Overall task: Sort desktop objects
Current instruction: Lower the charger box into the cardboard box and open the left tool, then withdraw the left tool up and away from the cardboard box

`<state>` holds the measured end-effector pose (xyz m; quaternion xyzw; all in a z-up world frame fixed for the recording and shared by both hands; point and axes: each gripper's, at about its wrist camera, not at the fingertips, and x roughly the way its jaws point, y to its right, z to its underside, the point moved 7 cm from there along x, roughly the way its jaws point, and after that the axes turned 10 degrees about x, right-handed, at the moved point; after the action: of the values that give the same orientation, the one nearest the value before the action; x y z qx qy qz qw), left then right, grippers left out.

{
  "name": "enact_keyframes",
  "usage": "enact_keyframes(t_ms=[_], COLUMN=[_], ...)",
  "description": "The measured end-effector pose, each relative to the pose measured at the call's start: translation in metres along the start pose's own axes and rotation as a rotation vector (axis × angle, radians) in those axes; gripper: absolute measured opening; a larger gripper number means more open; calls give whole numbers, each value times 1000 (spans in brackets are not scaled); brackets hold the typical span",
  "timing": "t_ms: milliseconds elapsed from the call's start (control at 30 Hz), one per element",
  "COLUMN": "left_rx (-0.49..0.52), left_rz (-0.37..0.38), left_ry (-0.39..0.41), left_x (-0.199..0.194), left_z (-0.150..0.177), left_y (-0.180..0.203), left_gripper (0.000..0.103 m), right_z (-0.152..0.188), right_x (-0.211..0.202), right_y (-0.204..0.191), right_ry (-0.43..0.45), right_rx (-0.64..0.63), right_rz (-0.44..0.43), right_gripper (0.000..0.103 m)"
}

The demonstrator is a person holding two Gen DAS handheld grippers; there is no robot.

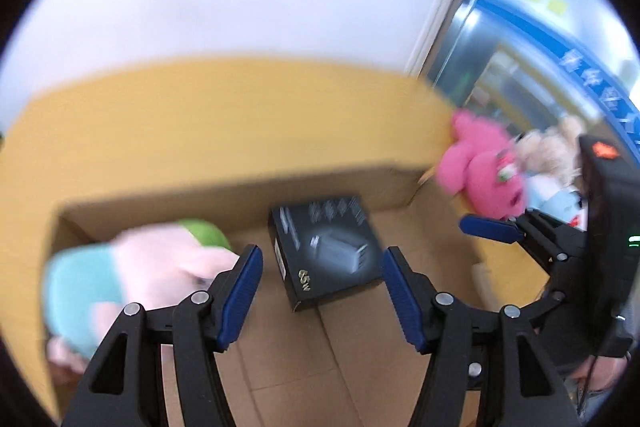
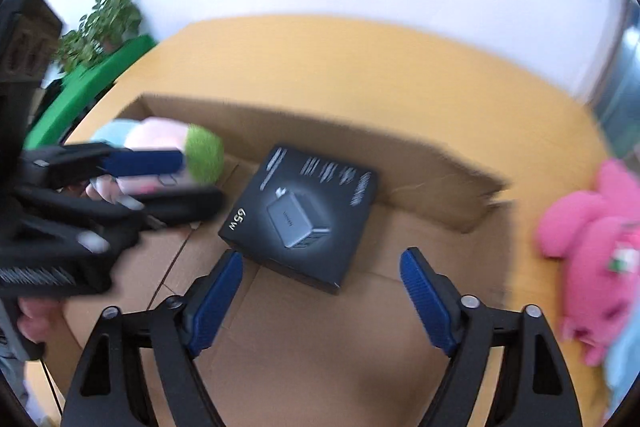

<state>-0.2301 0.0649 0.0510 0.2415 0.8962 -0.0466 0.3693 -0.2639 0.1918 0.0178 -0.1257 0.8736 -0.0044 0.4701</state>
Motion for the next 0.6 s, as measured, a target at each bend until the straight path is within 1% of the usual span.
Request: enact_keyframes(t_ms=[33,67,100,167,200,233,300,400,433,500,567,600], left_rx=[9,16,20,18,20,26,60,106,107,98,95,100], left_rz=[-24,-53,-90,-193,-233,-261,-317,-406,-410,-384,-364,-368], left_ry=[55,113,173,267,294,312,334,367,373,372,367,368], left_x=[-21,-44,-66,-106,-122,-134,-155,-176,-181,-187,-189,-192], left_z=[-3,-3,-1,7,14,21,37,60,67,80,87,89], left_y=[4,6,7,9,12,15,22,35,38,45,55,59], left_gripper=[68,74,84,84,84,84,84,84,84,84,84,84], right_z=[2,6,10,23,32,45,62,88,97,113,125,128], right_x=[-19,-37,-54,-88,-102,-121,-133,-146,-151,-164,-174,-178], right_y=[-2,-7,-12,-23,-25,-22,-34,-59,-64,-67,-71,-73], right_ry=[41,84,126,201,228,252,275,323,336,346,360,370], right_rx=[-6,-10,-11,11,30,58,91,114,121,141,140,138], right_rz=[21,30,29,19,9,-11,-22,7,18,33,61,80], right_gripper=[103,103,103,103,103,103,103,103,103,103,103,103])
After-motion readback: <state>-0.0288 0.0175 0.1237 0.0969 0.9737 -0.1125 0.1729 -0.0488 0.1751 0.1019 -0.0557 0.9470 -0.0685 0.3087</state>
